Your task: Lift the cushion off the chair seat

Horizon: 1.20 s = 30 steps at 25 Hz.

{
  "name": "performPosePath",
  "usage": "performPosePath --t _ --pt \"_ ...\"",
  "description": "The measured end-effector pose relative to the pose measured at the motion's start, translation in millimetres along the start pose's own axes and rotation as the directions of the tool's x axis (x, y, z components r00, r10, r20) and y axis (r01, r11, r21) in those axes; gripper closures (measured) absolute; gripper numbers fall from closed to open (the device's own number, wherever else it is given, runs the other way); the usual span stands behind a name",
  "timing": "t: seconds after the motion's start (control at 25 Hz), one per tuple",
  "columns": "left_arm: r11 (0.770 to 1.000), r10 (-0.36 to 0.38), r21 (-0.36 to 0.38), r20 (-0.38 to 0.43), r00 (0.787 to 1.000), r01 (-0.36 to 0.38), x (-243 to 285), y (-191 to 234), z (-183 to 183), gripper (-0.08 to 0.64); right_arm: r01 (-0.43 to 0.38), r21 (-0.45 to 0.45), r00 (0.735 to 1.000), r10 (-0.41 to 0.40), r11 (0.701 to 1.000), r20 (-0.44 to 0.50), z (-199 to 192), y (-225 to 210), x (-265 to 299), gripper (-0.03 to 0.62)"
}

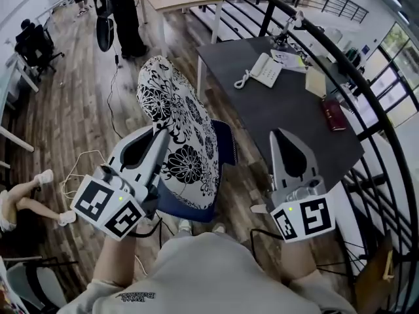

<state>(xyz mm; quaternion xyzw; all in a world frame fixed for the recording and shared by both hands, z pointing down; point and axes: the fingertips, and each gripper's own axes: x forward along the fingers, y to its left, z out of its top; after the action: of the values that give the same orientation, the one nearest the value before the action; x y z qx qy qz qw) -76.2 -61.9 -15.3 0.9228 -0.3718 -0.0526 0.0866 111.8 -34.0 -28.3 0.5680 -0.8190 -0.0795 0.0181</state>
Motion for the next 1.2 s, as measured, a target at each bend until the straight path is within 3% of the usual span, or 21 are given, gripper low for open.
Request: performPosePath --t 0.12,0.32,0.48,0.96,1.2 --pt "0.996 -0.003 0.085 0.033 0.999 0.001 -3 -12 6 0.529 -0.010 0.016 1.000 0.010 1.000 -0.005 4 3 -10 0.589" --pt "0.990 0.014 0.142 0.080 0.997 -0.025 -22 -15 -5 0.528 -0.058 -0.009 0.998 0.058 0.998 0.005 7 38 -24 0.589" --pt "0.984 0.020 0.178 0.069 0.997 -0.032 -30 -22 -23 0.529 -0.064 0.072 0.998 0.063 0.995 0.018 -3 43 -33 0.589" --pt "0.988 0.003 0.155 -0.002 1.000 -0.003 -16 -20 -42 0.529 -0.074 0.102 0.997 0.076 0.992 -0.017 -23 41 -30 0.589" --pt "0.989 0.019 0.148 -0.003 1.000 -0.018 -11 -17 -41 0.528 -0.031 0.108 0.999 0.033 0.994 -0.016 -31 30 -29 0.589"
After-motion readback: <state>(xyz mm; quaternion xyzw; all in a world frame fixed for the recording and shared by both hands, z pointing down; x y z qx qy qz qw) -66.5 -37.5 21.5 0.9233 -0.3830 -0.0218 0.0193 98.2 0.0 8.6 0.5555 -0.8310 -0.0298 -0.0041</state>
